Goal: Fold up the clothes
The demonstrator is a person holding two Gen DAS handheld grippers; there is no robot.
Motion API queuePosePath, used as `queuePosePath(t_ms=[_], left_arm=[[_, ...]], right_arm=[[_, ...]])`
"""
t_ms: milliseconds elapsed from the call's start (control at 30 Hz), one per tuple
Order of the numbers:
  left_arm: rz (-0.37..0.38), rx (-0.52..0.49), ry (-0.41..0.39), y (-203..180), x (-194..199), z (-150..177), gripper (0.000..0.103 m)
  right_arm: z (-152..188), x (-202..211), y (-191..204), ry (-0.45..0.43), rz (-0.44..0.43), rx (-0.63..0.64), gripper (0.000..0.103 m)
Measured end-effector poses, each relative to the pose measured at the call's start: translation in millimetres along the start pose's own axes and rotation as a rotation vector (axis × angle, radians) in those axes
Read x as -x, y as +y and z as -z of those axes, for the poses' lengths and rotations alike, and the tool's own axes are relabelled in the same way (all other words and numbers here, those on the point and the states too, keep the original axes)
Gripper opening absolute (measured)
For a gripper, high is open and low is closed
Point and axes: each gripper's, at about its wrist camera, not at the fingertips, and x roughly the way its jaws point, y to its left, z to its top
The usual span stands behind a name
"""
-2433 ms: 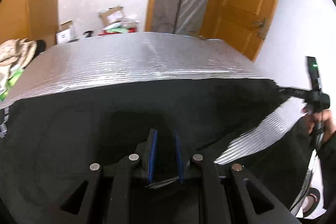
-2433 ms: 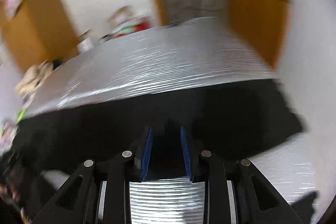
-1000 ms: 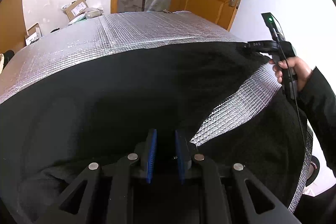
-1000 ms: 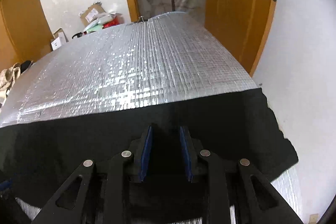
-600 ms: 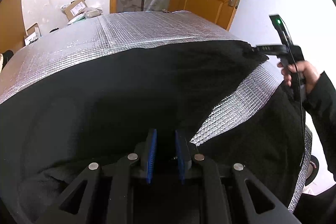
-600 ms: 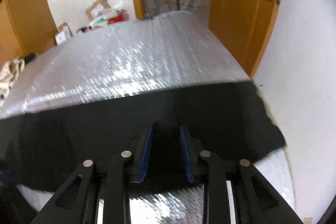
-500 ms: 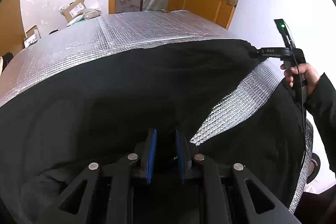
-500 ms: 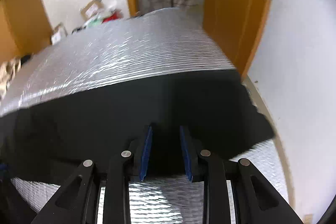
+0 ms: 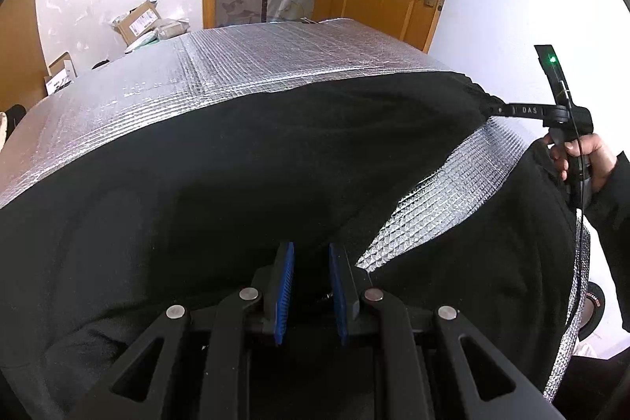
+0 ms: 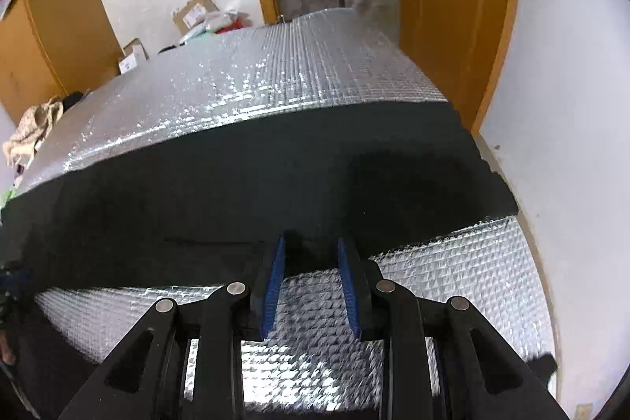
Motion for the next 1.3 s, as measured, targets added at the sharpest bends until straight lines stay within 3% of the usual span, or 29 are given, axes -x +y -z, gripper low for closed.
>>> queuePosePath(t_ms=[67, 133, 267, 433, 700, 833, 1000, 1167, 1300], left_arm=[[-0.005, 0.019, -0.056, 5.3, 20.5, 3.2, 0.018], [-0.019, 0.051, -0.103, 15.5, 39.6, 7.4, 0.019], [-0.166, 0.169, -0.131, 57.1, 65.8, 24.8, 0.018], [-0.29, 0.302, -0.11, 103.9, 85.0, 56.1, 0.018], [-0.304, 0.333, -0.072, 112.2, 81.0, 79.7, 0.019], [-0.258, 0.302, -0.114, 99.1, 91.7, 75.9, 0.019], [-0.201, 0.257, -0.11, 81.7, 89.3, 74.9, 0.019], [-0.186, 0.26, -0.103, 77.3, 88.2, 84.1, 0.019], [-0.176, 0.272, -0.112, 73.8, 92.3, 92.7, 0.019]], right_arm=[[-3.3, 7.9, -1.0, -0.005, 0.034, -0.023, 0.029], [-4.1, 23.5, 6.0, -0.04, 0.013, -0.005, 0.029], [2.2, 60.3, 26.6, -0.128, -0.105, 0.01, 0.029], [17.7, 91.7, 56.5, -0.181, -0.23, 0.019, 0.029], [17.6, 133.5, 60.4, -0.291, -0.286, -0.004, 0.029], [18.5, 161.3, 51.9, -0.368, -0.268, -0.023, 0.028], [34.1, 201.6, 29.9, -0.44, -0.201, -0.053, 0.028], [59.0, 217.6, 3.3, -0.406, -0.119, -0.126, 0.029], [91.0, 210.1, -19.6, -0.363, 0.002, -0.194, 0.025]])
